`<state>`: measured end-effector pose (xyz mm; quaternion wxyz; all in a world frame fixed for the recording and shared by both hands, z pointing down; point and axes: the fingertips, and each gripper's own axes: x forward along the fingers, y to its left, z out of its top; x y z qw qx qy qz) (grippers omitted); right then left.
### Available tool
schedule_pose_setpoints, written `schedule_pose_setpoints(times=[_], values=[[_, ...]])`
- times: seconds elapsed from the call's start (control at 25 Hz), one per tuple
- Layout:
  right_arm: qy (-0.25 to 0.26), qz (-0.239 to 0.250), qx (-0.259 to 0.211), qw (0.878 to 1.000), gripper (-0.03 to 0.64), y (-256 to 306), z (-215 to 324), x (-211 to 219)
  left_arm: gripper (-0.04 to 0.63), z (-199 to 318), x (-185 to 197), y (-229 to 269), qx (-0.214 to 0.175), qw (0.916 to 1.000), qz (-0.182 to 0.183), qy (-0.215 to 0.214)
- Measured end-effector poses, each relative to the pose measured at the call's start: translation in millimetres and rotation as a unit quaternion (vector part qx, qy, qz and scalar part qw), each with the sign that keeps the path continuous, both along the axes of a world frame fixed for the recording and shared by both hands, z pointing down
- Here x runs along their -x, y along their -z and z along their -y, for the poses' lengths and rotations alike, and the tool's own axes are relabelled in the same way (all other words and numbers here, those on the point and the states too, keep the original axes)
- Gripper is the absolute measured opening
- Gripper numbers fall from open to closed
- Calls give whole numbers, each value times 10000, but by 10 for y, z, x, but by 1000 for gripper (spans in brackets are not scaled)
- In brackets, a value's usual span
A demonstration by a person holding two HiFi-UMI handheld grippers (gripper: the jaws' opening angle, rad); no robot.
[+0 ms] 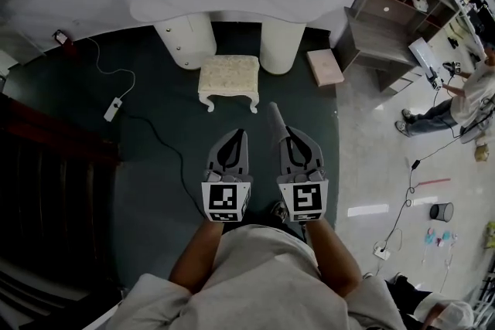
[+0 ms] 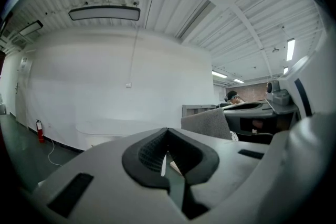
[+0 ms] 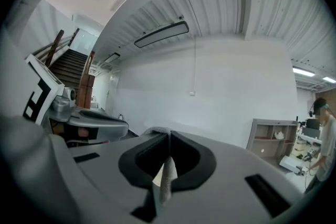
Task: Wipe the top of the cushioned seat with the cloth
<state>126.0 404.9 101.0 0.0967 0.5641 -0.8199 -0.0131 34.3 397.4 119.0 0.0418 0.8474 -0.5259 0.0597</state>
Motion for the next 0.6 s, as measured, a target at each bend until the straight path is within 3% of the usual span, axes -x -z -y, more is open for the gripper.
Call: schedule_pose_setpoints(times=[0.12,0.36,0.6], values=[[151,-246,-28,9996,14,4,-32,122,12,-29,226,-42,84,9999,-28,62],[125,26,316,9994,14,-196,33,430,12,-16,600,-129,193,9997,-56,163],[270,-4,278,9992,14,-188,76,902,12,52,1006,-106,179,9997,-61,121]])
